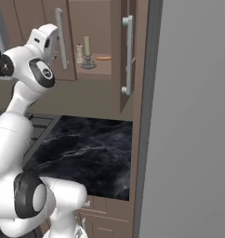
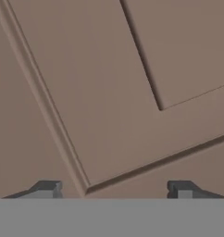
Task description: Pick the candle and candle from the dining table and place them in the open cabinet. Close the cabinet after placing the objects.
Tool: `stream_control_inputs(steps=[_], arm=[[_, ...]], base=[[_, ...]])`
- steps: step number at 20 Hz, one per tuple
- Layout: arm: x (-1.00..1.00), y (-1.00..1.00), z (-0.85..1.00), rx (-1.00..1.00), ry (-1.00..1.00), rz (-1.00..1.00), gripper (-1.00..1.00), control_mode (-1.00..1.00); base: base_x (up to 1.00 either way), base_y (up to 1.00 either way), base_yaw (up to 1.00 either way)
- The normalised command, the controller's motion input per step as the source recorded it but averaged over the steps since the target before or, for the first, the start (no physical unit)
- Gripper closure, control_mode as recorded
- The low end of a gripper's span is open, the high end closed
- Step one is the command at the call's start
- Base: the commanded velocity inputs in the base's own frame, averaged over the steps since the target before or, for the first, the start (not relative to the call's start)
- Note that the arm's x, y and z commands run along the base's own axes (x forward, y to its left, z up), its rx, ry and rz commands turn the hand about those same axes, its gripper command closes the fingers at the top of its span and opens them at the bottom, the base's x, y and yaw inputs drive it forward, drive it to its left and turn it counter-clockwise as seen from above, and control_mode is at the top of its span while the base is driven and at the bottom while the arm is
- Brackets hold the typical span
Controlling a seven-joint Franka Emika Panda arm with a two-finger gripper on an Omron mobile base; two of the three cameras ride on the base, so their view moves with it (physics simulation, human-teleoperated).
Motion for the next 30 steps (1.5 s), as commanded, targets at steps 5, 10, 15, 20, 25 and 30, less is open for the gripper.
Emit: stream_control_inputs(steps=[5, 10, 15, 20, 25, 30], arm=[[0.65, 0.0, -0.23, -0.09, -0.02, 0.09, -1.0, -1.0], [0.36, 0.0, -0.08, -0.08, 0.0, 0.04, -1.0, -1.0], [-0.02, 0.21, 0.0, -0.08, 0.0, 0.05, -1.0, -1.0], [-0.21, 0.32, 0.0, -0.07, -0.01, 0.05, -1.0, -1.0], [-0.38, -0.04, 0.06, -0.01, -0.01, 0.0, -1.0, -1.0], [-0.68, -0.19, 0.2, 0.0, -0.01, 0.0, -1.0, -1.0]], base=[[0.0, 0.0, 0.0], [0.0, 0.0, 0.0], [0.0, 0.0, 0.0], [0.0, 0.0, 0.0], [0.0, 0.0, 0.0], [0.0, 0.0, 0.0]])
